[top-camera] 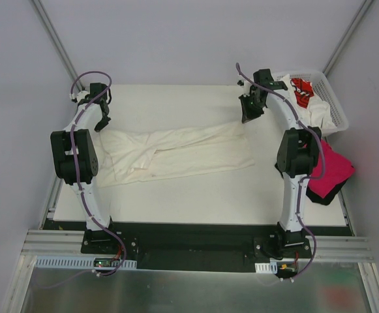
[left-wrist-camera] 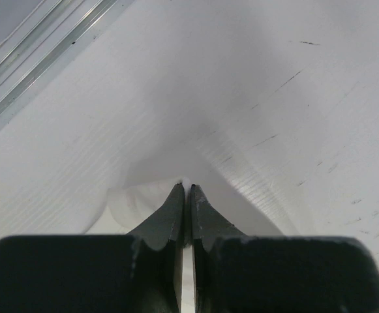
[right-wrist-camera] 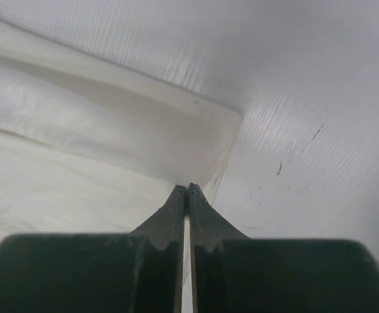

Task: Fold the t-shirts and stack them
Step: Fold the other side of the tshirt into a rectangle

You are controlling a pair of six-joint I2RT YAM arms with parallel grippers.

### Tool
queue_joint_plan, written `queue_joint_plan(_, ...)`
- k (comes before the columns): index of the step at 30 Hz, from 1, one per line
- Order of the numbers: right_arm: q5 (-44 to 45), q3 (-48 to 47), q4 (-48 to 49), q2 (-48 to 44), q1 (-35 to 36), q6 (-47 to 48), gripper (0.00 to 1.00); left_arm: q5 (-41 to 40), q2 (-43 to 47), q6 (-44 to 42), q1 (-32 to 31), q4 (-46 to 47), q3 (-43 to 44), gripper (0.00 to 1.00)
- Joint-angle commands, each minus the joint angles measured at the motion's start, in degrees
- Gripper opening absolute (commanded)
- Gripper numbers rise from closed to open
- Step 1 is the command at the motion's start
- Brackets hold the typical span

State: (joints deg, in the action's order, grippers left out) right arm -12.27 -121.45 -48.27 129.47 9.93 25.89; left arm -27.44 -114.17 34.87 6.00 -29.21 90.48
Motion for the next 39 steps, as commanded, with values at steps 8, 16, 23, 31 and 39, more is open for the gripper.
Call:
queue_joint_plan(8, -4.51, 17.55, 1.43, -15.29, 0.08, -2.60, 0.09, -1.13, 1.84, -1.21, -0.20, 0.30, 0.49, 0.00)
queue_joint_plan(16, -5.13, 18.00, -2.79, -16.27, 0.70, -2.77, 0.13, -0.95, 3.25, -2.26, -0.11, 0.21, 2.25, 0.00)
queue_joint_plan(23, -4.77, 20.98, -4.55, -17.23, 1.05, -4.27, 0.28, -2.18, 4.74, -4.28, -0.20, 0.21, 4.09, 0.00)
queue_joint_plan(31, -2.32, 19.32, -1.83, -17.76, 0.70, -8.47, 0.27, -2.53, 5.19, -4.99, -0.20, 0.21, 4.36, 0.00)
queue_joint_plan(39, -6.27, 11.50, 7.04, -7.31, 0.44, -16.92, 0.23, 0.45, 4.04, -5.52, -0.11, 0.21, 5.32, 0.00)
